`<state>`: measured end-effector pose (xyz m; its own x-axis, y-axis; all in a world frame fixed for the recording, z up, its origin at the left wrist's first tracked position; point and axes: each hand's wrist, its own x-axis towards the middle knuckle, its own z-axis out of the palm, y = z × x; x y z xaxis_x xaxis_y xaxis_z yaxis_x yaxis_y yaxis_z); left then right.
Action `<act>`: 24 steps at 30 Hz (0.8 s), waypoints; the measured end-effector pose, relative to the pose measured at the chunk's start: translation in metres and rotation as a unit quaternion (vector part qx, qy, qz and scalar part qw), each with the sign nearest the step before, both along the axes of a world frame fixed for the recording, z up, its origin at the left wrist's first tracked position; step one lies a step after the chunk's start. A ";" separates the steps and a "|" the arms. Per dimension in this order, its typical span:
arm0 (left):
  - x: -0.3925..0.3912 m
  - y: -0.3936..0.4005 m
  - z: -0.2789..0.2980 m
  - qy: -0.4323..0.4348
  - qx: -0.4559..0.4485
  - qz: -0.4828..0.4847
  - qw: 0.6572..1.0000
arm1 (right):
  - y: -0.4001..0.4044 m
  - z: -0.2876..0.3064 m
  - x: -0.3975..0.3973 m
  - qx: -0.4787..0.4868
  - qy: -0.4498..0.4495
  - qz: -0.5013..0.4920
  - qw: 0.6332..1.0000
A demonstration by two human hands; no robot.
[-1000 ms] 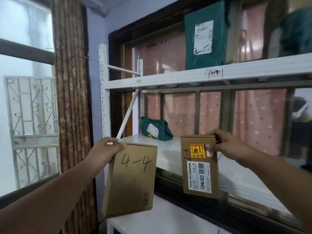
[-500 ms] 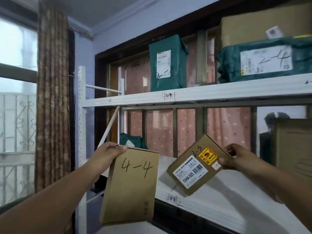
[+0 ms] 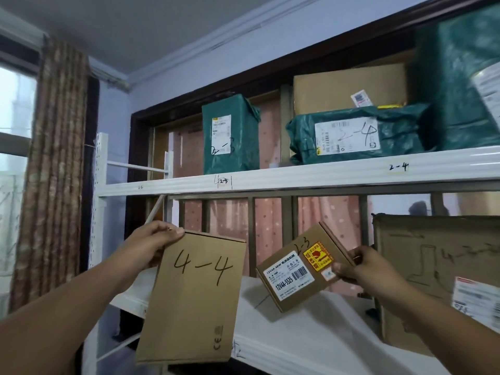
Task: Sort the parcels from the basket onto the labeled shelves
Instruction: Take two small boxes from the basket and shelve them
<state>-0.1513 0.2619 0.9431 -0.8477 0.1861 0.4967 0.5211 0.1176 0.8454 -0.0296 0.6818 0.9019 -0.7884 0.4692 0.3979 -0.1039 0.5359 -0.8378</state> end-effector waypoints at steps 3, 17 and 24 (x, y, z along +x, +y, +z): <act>0.005 0.004 0.010 0.012 0.004 -0.018 1.000 | 0.003 0.001 0.009 -0.009 -0.002 0.005 1.000; -0.012 0.003 0.049 0.034 0.006 -0.063 0.997 | -0.023 0.017 0.034 -0.041 0.042 -0.038 0.998; -0.033 0.010 0.067 0.047 0.023 -0.140 0.989 | -0.041 0.016 0.042 -0.048 0.048 -0.090 0.994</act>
